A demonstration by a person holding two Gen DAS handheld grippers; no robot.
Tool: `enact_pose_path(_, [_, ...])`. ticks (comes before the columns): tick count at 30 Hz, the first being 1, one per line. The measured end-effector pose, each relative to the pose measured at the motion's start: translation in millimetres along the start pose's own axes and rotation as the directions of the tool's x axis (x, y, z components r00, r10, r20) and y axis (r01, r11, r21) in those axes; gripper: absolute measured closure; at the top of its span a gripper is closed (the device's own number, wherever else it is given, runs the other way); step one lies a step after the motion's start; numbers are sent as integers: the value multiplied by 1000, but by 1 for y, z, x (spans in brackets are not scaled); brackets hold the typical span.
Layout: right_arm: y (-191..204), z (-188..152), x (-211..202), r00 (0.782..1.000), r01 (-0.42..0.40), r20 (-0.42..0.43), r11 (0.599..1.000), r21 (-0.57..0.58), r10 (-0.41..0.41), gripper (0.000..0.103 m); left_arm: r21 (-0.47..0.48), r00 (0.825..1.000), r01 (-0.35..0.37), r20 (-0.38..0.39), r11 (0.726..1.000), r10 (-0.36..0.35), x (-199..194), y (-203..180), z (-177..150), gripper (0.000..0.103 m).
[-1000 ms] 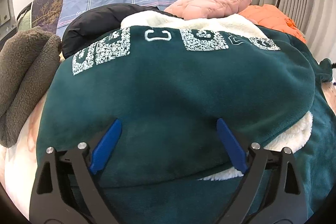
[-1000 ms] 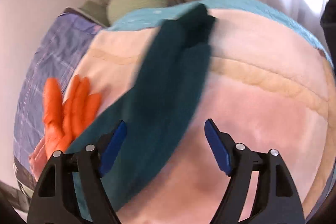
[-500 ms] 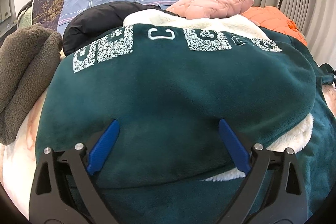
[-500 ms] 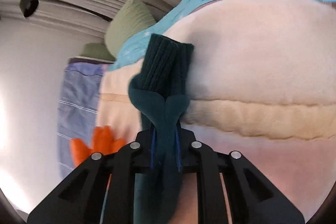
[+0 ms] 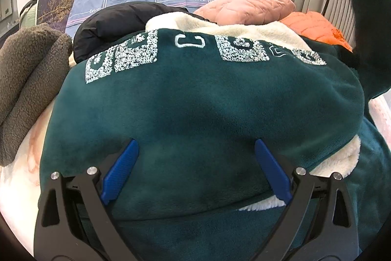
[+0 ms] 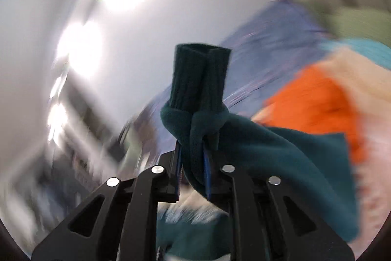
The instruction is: Fold large clothes
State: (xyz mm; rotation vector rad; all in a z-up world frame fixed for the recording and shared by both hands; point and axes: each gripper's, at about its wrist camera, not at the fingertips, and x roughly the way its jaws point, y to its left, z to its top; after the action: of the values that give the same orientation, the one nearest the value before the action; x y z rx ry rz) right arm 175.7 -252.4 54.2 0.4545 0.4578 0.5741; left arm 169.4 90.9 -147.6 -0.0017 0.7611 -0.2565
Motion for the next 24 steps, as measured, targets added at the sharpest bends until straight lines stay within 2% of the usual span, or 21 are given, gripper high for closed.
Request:
enact_pose_path(1, [17,-18,26,996,7,-91,998,-57,-13,65,-8,1000,8,4,1000,-8,-1,1,0,6])
enact_pose_path(2, [31,-45,56,980,31,-191,993,-116,-53,58,-25,999,28,18,999,-27,-5,5,0,6])
enact_pose_path(4, [36,-78,87,947,53,-304,986,-156,-99,58,-56,996,77,46,995,-74,-13,11,0,6])
enact_pose_path(5, [35,-93,96,931,66,-345,985,-160,-119,58,-91,988,142,71,986,-136,-22,18,0,6])
enact_pose_path(6, [31,-107,102,917,84,-373,983,-164,-141,58,-127,973,223,98,967,-211,-30,24,1,6])
enact_pose_path(7, [32,-114,102,914,90,-377,981,-173,-151,58,-158,948,310,126,937,-293,-38,29,2,6])
enact_pose_path(9, [38,-123,96,914,90,-373,977,-195,-159,57,-194,908,415,151,889,-391,-43,34,8,6])
enact_pose_path(10, [41,-125,94,915,95,-370,976,-198,-164,57,-207,899,436,149,876,-412,-43,34,11,6])
enact_pose_path(13, [44,-122,79,920,110,-352,975,-194,-174,51,-242,887,460,97,854,-451,-30,26,30,6])
enact_pose_path(15, [41,-122,66,924,123,-333,972,-202,-186,49,-233,879,473,54,850,-475,-18,14,46,6])
enact_pose_path(17, [35,-120,62,926,141,-320,968,-207,-203,49,-247,879,465,14,850,-477,-1,3,61,6])
enact_pose_path(18, [32,-123,55,926,152,-313,966,-209,-213,49,-260,886,447,-3,856,-463,9,-2,66,12])
enact_pose_path(19, [30,-123,50,925,171,-302,963,-210,-231,49,-262,896,428,-4,865,-445,13,-4,69,40])
enact_pose_path(20, [28,-123,48,925,184,-293,960,-210,-241,49,-251,908,405,-1,879,-418,16,-10,73,50])
enact_pose_path(21, [25,-120,39,925,216,-270,954,-208,-268,49,-233,917,392,17,890,-399,12,-14,80,69])
enact_pose_path(22, [23,-117,33,926,230,-254,951,-206,-279,49,-216,912,408,46,887,-408,4,-16,86,96])
enact_pose_path(24, [19,-107,14,933,263,-196,945,-195,-301,48,-156,906,419,143,894,-399,-38,-15,105,96])
